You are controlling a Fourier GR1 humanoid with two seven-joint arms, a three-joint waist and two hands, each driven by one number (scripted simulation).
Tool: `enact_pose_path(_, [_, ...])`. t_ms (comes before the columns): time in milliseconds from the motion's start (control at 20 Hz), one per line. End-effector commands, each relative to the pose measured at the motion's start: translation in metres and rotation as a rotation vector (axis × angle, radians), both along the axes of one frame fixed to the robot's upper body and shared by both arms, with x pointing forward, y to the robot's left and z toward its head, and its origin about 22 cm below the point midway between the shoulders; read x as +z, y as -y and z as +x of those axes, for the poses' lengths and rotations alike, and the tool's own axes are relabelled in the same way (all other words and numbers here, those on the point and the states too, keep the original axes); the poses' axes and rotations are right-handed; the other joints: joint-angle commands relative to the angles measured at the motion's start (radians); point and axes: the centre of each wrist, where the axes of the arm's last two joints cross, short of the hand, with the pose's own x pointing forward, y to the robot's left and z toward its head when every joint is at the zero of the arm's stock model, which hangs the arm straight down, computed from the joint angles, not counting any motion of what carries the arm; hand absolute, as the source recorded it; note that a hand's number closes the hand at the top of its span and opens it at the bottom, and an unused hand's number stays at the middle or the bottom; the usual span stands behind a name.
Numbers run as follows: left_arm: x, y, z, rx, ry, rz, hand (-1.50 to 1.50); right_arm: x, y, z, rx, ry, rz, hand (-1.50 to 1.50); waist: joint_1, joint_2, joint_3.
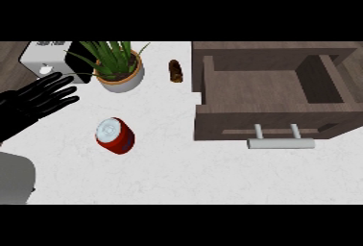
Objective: Pick up the can, place it into the drawer and close the drawer
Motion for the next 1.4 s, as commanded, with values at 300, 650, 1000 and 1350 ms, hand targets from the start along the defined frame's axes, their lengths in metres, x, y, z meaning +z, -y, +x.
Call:
enact_pose_path(300, [-0.035, 0.047, 0.013, 0.018, -0.01, 0.042, -1.5, 0.011, 0.02, -0.008, 0.006, 0.007, 0.004, -1.5, 0.0, 0.0, -0.001])
enact_pose_path(650, [-0.073, 0.038, 0.012, 0.027, 0.003, 0.075, -1.5, 0.006, 0.001, -0.024, -0.005, 0.004, -0.004, -1.5, 0.0, 0.001, -0.001])
enact_pose_path(1000, [-0.123, 0.052, 0.008, 0.112, -0.007, 0.109, -1.5, -0.008, 0.013, -0.015, 0.01, 0.004, 0.001, -1.5, -0.001, 0.003, -0.001])
enact_pose_path(1350, [-0.145, 0.023, 0.026, 0.172, -0.002, 0.132, -1.5, 0.014, 0.015, -0.029, 0.011, 0.004, 0.001, -1.5, -0.011, 0.005, -0.002])
